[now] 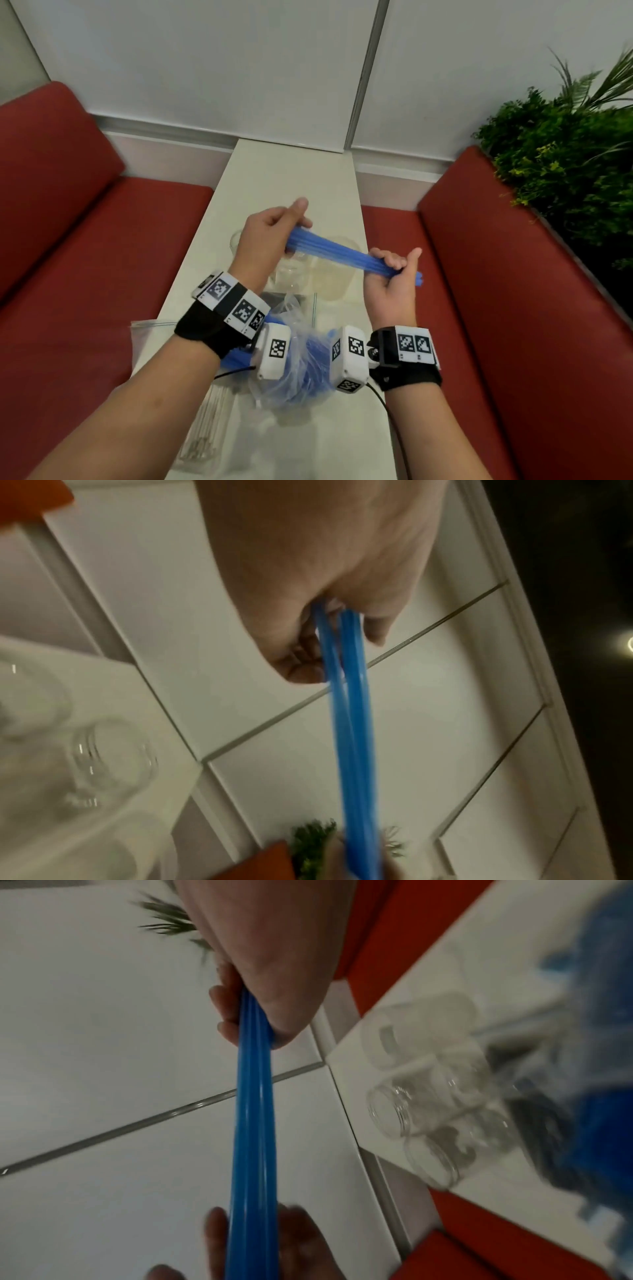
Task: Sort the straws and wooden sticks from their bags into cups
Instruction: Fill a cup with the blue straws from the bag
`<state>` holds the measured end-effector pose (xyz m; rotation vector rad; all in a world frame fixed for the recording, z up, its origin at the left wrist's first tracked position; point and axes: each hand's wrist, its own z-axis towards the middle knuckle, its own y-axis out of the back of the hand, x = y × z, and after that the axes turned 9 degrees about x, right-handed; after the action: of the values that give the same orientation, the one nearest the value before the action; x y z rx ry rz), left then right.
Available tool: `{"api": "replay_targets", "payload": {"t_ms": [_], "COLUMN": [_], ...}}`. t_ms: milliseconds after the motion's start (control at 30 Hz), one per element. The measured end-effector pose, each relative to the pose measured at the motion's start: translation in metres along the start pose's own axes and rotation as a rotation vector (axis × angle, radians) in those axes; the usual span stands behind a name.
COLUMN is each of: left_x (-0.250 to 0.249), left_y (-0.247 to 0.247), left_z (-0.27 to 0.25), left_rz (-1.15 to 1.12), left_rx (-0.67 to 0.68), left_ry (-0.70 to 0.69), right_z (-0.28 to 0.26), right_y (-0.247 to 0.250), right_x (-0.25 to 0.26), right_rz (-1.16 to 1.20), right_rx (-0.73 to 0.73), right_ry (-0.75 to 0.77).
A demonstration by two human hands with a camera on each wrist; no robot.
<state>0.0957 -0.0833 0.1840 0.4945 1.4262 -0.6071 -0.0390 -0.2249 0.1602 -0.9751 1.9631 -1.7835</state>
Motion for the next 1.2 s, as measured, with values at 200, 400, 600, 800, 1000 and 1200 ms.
{"api": "replay_targets", "payload": {"t_ms": [200, 400, 600, 800, 1000, 1200], "left_x": [-0.026, -0.051, -0.045, -0.031, 0.019, 0.053], "left_y": [-0.031, -0.018, -0.030, -0.021, -0.006, 0.011], "left_z": [-0.002, 0.005, 0.000, 0.011, 0.021, 0.028], "left_rz": [-0.611, -0.558, -0.500, -0.590, -1.037, -1.444], "left_rx": [-0.071, -0.101, -0.074, -0.254, -0.536, -0.619], "left_ry": [-0.150, -0.213, -0.279, -0.166, 0.105, 0.305], "right_z": [-0.010, -0.013, -0.007, -0.009, -0.001, -0.014], "right_y": [0.022, 0.044, 0.053, 0.037, -0.013, -0.021], "right_x": [-0.026, -0.024, -0.030, -0.008, 0.010, -0.024], "right_rz": [0.275, 0.098, -0.039, 0.069, -0.083, -0.644], "right_rx": [-0.081, -0.200, -0.186, -0.100, 0.139, 0.435], "right_ry": [-0.230, -0.268, -0.318, -0.162, -0.026, -0.033]}}
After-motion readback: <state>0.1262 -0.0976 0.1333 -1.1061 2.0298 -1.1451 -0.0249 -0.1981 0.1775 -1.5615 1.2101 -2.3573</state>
